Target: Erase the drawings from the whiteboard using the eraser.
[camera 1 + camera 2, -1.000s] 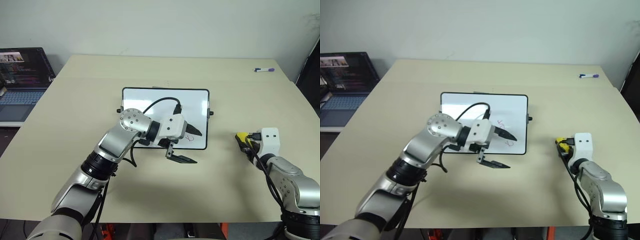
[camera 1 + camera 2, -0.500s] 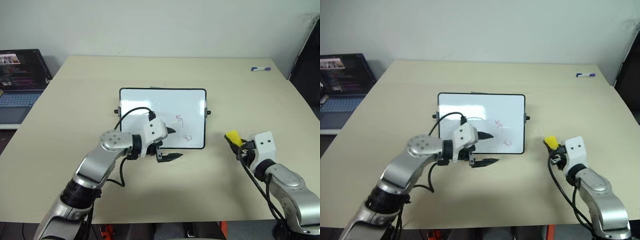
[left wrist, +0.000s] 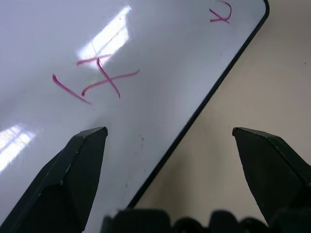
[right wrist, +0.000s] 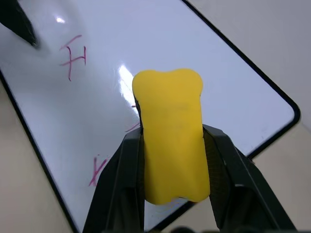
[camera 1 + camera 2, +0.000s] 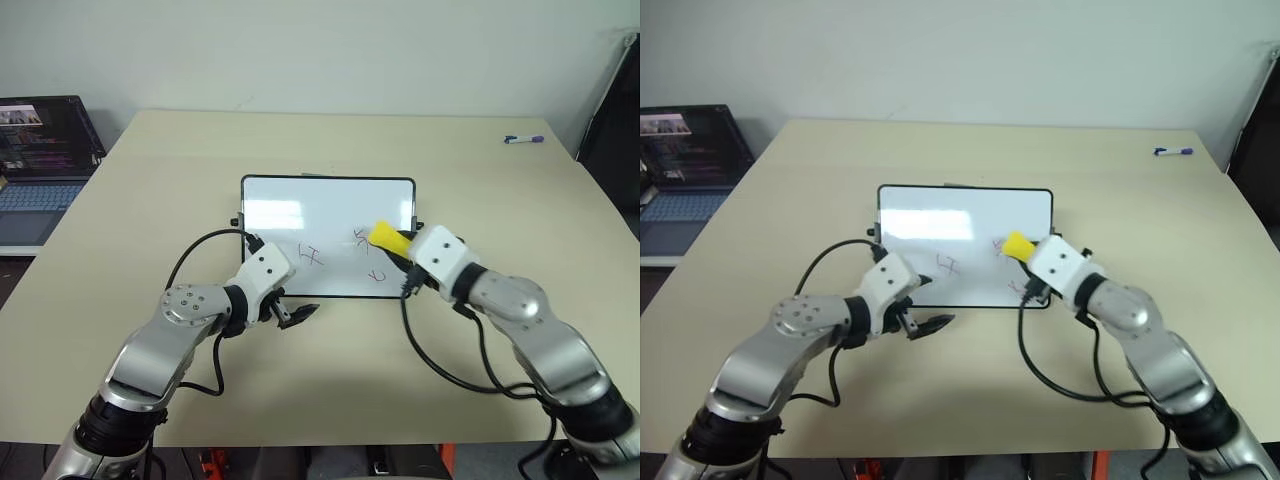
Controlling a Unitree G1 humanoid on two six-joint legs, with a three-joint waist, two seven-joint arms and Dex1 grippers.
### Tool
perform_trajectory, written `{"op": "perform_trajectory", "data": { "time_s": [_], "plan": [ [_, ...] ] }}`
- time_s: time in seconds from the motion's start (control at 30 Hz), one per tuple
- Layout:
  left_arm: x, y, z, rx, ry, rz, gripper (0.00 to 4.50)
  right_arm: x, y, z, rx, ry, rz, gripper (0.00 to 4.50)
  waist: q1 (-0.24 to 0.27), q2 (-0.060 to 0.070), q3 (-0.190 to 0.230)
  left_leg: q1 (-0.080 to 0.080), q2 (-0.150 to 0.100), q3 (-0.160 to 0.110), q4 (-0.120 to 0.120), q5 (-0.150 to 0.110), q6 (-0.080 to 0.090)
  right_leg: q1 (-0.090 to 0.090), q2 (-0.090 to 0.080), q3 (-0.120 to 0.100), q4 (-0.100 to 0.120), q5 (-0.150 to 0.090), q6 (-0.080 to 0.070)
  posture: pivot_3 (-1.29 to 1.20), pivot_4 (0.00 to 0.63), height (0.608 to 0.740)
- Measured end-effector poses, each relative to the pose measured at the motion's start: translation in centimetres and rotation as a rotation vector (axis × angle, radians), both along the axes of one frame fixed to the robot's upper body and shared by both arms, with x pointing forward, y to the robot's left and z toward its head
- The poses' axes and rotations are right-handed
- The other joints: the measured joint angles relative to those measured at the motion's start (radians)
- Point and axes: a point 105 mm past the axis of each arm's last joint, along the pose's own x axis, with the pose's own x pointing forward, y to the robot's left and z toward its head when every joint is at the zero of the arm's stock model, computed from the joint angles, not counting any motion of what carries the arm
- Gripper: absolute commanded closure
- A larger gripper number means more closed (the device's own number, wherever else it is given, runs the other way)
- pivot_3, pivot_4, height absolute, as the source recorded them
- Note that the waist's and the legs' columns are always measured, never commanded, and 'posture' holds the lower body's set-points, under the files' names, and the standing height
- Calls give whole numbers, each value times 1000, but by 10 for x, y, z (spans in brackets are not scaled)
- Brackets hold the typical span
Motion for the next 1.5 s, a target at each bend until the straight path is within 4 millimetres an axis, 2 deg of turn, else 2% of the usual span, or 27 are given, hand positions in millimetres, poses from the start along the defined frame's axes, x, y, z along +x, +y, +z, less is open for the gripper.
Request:
{"op": "perform_trajectory", "data": {
  "time_s": [0.1,0.23,0.47,0.63,0.77,0.87,1.0,1.13,1.23,1.33,1.5],
  "plan": [
    [-8,-7,3,3,0,-48,0,17,9,0,-53,-41,-2,3218,0,0,0,0,0,0,-1,0,0,-1,0,0,1,1,-3,0,150,740],
    [-15,-13,0,15,17,-92,0,27,14,-9,-138,-59,10,3218,4,0,0,-1,0,0,0,0,0,-1,0,-1,1,1,-3,0,150,740],
    [-17,-16,-1,9,30,-106,0,14,11,-31,-327,1,136,3218,3,0,0,2,0,0,0,0,0,1,-1,-1,2,1,-3,0,150,740],
    [-18,-20,-2,6,34,-126,0,24,18,-22,-305,-70,93,3218,-1,0,0,2,0,0,1,0,0,1,0,0,3,1,-3,0,150,740],
    [-20,-22,-4,5,43,-137,0,34,12,-8,-291,-121,37,3219,0,0,0,2,0,0,0,0,0,1,0,-1,3,1,-4,0,150,740],
    [-20,-23,-3,2,42,-139,0,30,12,-13,-314,-85,59,3219,1,-1,0,2,0,0,0,0,0,1,-1,0,2,1,-4,0,150,740],
    [-20,-23,-3,-1,47,-139,0,15,9,-33,-374,26,128,3220,2,-1,0,2,0,0,1,0,0,1,-1,-1,3,1,-4,0,150,740],
    [-20,-23,-3,-2,55,-138,0,16,11,-35,-373,33,137,3221,1,-1,0,4,0,0,1,0,0,2,0,-1,3,1,-3,0,150,740],
    [-19,-24,-2,-3,53,-140,0,28,15,-23,-337,-50,87,3221,-2,-1,0,4,0,0,1,1,0,2,0,0,4,2,-2,0,150,740],
    [-20,-24,-1,-6,55,-143,0,40,6,-7,-327,-134,19,3222,0,-1,0,3,0,0,2,1,0,2,0,0,3,2,-3,0,150,740],
    [-20,-25,-1,-9,56,-141,0,37,2,-10,-352,-126,30,3224,2,-1,-1,3,0,0,1,1,0,2,-1,0,3,3,-4,0,150,740]
  ]
}}
